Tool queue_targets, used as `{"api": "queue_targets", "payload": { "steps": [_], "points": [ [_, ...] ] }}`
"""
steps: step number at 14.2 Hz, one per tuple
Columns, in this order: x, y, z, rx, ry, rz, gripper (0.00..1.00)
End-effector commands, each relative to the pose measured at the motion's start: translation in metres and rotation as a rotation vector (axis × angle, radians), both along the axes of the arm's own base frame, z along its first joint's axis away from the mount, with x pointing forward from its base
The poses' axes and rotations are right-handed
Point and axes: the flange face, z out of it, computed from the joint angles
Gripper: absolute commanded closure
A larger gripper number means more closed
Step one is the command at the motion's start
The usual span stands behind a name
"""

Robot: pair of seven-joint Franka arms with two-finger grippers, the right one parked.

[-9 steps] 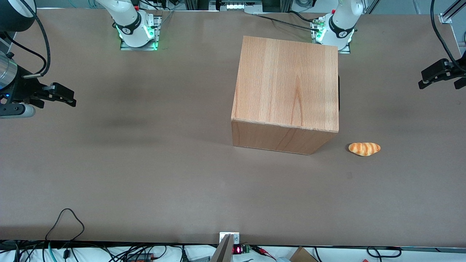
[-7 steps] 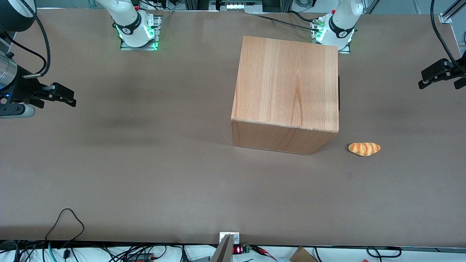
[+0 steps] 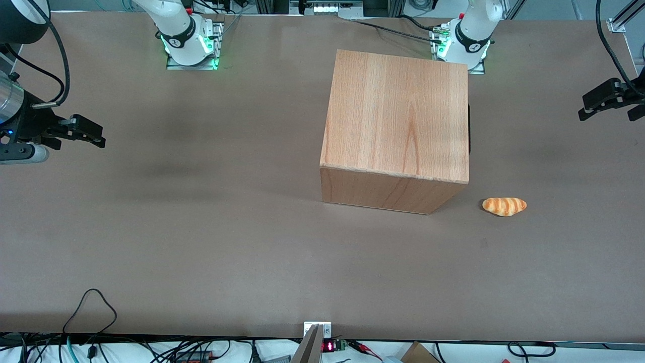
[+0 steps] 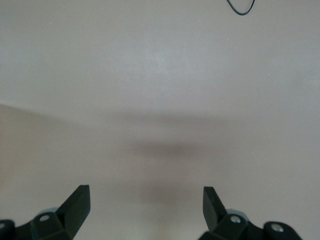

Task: Open top drawer with left arm
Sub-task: 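Move the left gripper toward the black drawer handle on the wooden cabinet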

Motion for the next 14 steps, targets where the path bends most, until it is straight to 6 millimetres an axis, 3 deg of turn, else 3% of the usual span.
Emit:
{"api": "queue_targets", "payload": {
  "steps": [1, 5, 14],
  "points": [
    [-0.002, -0.008, -0.012, -0.049, 0.041, 0.001, 0.00],
    [0.002, -0.020, -0.065, -0.135, 0.103, -0.002, 0.00],
    [-0.007, -0.077, -0.162, -0.163, 0.144, -0.064, 0.00]
  ]
}}
